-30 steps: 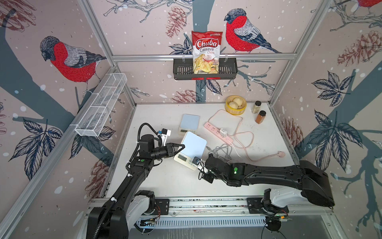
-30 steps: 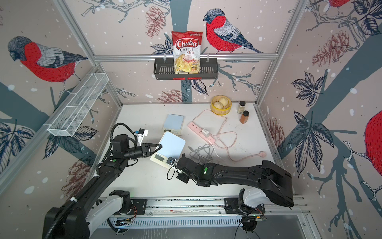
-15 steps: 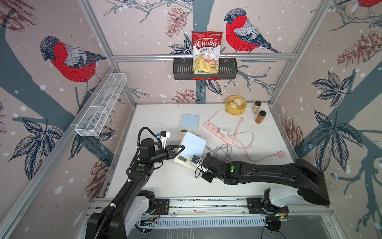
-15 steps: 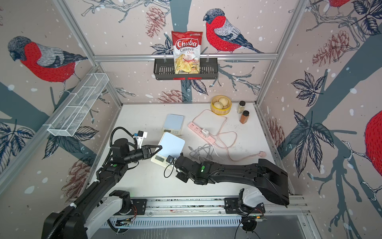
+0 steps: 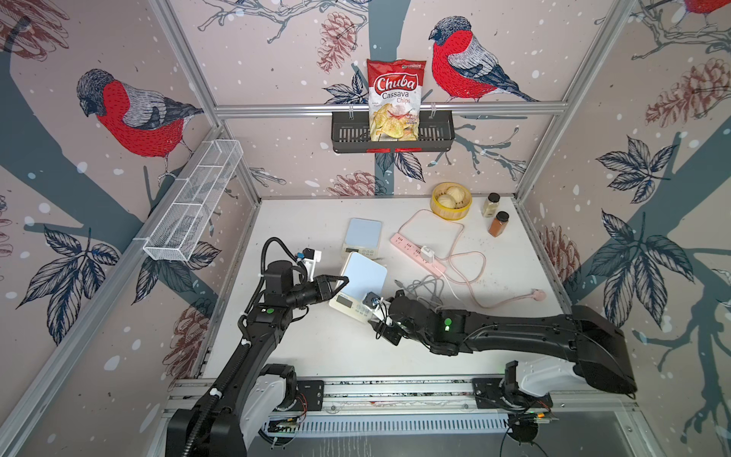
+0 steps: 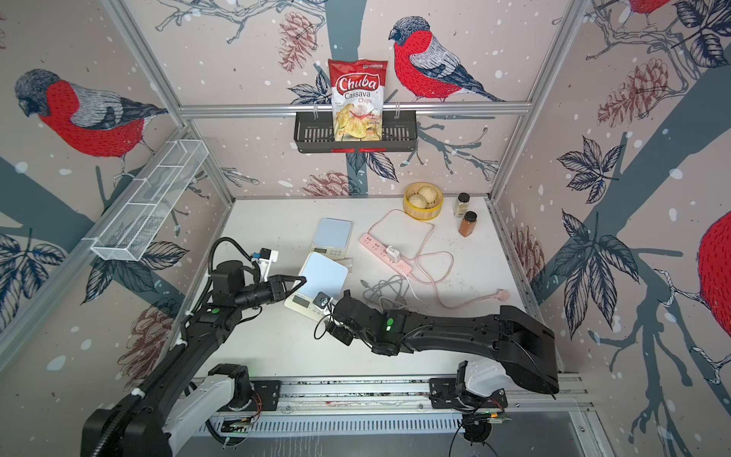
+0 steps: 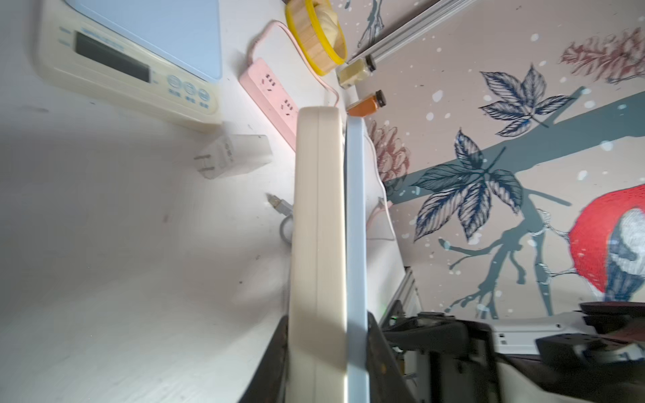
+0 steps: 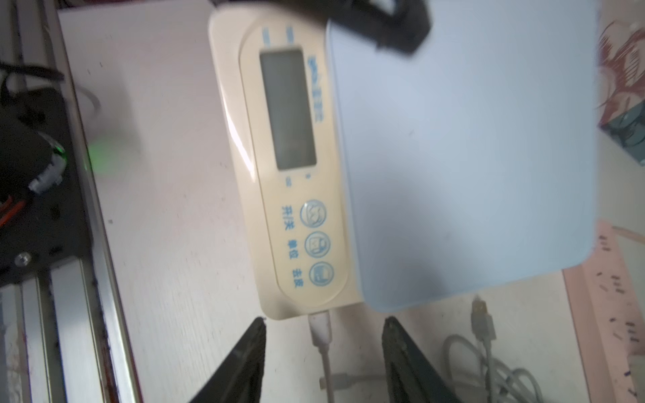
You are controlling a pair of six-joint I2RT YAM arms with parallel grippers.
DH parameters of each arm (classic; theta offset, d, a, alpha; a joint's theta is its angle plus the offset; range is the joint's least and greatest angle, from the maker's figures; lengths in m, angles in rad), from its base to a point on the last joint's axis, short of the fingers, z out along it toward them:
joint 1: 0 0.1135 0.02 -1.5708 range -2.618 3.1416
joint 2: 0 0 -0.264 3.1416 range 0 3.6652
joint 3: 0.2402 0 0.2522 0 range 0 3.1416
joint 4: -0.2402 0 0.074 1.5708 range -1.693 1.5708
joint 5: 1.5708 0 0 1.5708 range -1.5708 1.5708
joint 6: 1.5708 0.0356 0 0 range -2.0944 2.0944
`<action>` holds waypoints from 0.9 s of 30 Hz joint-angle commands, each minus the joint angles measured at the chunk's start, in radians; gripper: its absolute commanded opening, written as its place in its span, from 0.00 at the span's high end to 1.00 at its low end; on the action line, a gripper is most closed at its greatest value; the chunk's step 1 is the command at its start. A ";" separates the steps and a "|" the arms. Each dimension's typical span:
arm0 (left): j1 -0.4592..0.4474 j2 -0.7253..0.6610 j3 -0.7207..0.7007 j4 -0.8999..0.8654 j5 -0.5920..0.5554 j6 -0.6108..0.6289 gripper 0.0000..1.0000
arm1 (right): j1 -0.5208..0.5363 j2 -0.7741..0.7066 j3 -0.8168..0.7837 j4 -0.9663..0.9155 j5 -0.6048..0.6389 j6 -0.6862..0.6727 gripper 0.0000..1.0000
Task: Charge the electronic scale
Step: Insert the charging cable into the electronic scale, then place the electronic scale at the center of the board.
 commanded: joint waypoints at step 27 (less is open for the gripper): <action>0.063 0.097 -0.061 -0.205 -0.457 -0.096 0.76 | -0.237 -0.083 -0.129 0.020 0.015 0.543 0.38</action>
